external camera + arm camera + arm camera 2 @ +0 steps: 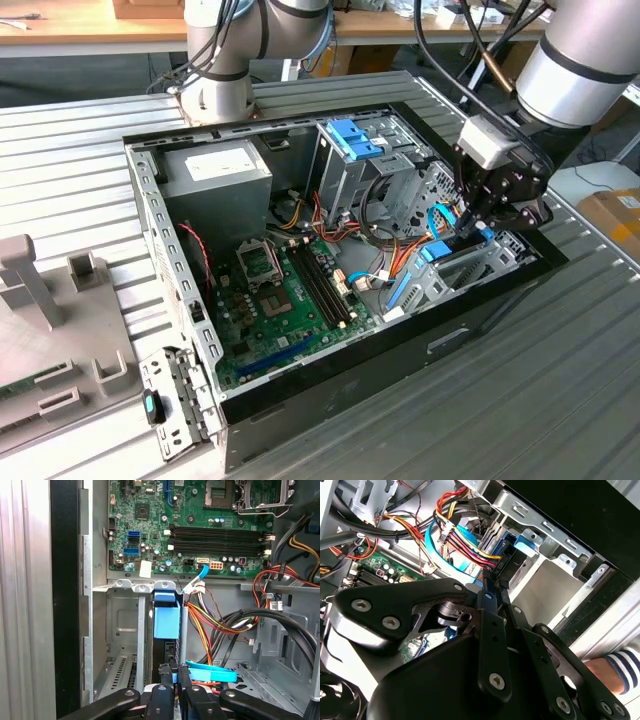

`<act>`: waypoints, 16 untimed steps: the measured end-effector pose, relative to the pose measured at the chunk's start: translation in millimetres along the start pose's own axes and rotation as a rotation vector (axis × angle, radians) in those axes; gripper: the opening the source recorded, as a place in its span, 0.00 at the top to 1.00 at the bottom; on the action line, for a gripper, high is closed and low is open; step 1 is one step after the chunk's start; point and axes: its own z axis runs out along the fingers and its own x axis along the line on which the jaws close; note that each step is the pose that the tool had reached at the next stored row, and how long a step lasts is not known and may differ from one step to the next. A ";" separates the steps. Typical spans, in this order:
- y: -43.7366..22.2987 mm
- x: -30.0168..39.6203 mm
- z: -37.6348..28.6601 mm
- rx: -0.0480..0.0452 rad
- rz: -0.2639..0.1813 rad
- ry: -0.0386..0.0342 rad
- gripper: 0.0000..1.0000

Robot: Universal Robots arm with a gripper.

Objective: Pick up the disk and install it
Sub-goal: 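Insert the first disk wire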

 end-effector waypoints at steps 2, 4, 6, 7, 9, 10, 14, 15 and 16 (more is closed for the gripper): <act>-0.1 0.4 0.8 0.0001 0.003 0.0005 0.84; 0.1 0.7 2.9 0.0002 0.009 0.0008 0.84; 0.3 1.2 4.2 0.0003 0.012 0.0004 0.84; 0.4 1.7 5.0 0.0003 0.013 0.0009 0.84; 0.4 1.8 5.2 0.0003 0.014 0.0007 0.84; 0.4 2.0 6.1 0.0003 0.014 0.0008 0.84; 0.6 2.1 7.3 0.0003 0.014 0.0008 0.84; 0.6 2.1 7.8 0.0002 0.014 0.0010 0.84; 0.6 2.1 7.9 0.0003 0.014 0.0009 0.84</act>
